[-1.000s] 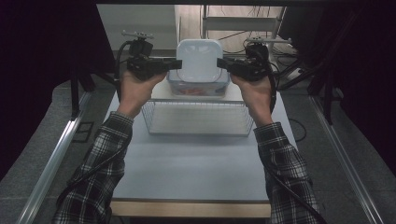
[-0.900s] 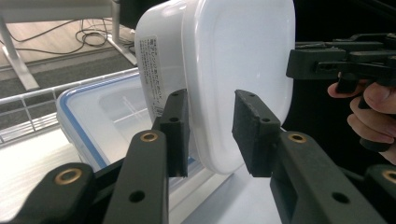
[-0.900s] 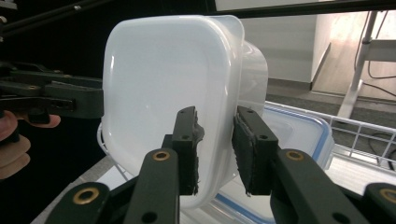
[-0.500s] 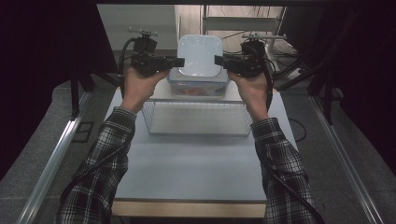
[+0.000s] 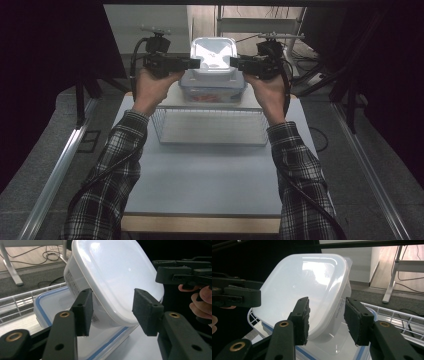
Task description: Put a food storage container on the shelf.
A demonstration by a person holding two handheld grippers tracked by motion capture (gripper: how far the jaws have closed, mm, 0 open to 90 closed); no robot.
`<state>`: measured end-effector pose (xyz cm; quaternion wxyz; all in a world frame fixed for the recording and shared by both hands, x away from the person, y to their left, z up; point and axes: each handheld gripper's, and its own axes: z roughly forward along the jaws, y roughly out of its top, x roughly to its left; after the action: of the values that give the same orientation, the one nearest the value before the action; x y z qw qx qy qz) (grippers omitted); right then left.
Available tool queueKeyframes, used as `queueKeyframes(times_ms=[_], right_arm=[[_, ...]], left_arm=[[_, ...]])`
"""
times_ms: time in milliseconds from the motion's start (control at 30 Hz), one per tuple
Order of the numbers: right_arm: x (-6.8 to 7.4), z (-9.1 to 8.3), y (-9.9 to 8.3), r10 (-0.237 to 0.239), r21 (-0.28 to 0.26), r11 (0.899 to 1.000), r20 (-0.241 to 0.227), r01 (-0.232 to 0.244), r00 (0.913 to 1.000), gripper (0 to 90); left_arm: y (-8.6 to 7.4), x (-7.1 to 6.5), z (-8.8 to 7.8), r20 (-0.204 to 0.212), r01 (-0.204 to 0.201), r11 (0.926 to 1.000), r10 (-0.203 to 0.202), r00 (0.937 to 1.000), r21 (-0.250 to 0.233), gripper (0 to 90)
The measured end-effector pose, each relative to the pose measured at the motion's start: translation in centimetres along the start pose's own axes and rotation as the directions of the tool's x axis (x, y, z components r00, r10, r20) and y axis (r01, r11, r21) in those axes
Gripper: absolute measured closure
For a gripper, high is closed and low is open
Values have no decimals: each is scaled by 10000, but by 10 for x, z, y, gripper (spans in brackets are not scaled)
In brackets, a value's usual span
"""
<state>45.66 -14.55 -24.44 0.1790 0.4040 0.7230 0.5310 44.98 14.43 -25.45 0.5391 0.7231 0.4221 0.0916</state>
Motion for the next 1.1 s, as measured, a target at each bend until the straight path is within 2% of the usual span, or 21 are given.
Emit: queueKeyframes(times_ms=[200, 333, 533, 600, 767, 933, 967, 1000, 1033, 1067, 1100], right_arm=[[-1, 2, 1, 103, -10, 9999, -96, -103, 9999, 554], [-1, 4, 2, 59, 10, 10000, 25, -59, 10000, 539], [0, 1, 4, 81, -78, 9999, -49, -81, 10000, 529], [2, 0, 5, -92, -14, 10000, 14, 92, 10000, 528], [4, -3, 3, -134, -6, 9999, -192, 134, 9997, 496], [7, -7, -2, -324, 86, 9994, -466, 328, 9984, 444], [9, -10, -5, -486, 120, 9987, -573, 493, 9972, 418], [9, -10, -5, -486, 120, 9987, -573, 493, 9972, 418], [10, -12, -8, -617, 158, 9979, -698, 629, 9957, 388], [10, -12, -8, -617, 158, 9979, -698, 629, 9957, 388], [10, -14, -10, -664, 204, 9975, -799, 682, 9946, 359]], left_arm=[[3, 5, 2, -49, 108, 9999, -108, 9999, -78, 474], [4, 5, 2, 19, 122, 9999, -122, 9999, -57, 455], [5, 2, -1, 61, -57, 9998, 58, 10000, -171, 415], [6, 1, -3, 79, -116, 9997, 118, 9999, -231, 402], [3, -3, -8, 105, -288, 9993, 291, 9995, -251, 360], [-4, -7, -8, 185, -628, 9975, 634, 9978, -318, 275], [-8, -9, -7, 163, -879, 9958, 883, 9960, -270, 257], [-8, -9, -7, 163, -879, 9958, 883, 9960, -270, 248], [-13, -11, -6, 197, -1191, 9926, 1195, 9926, -232, 232], [-13, -11, -6, 197, -1191, 9926, 1195, 9926, -232, 222], [-16, -13, -7, 207, -1363, 9905, 1367, 9904, -189, 213]])
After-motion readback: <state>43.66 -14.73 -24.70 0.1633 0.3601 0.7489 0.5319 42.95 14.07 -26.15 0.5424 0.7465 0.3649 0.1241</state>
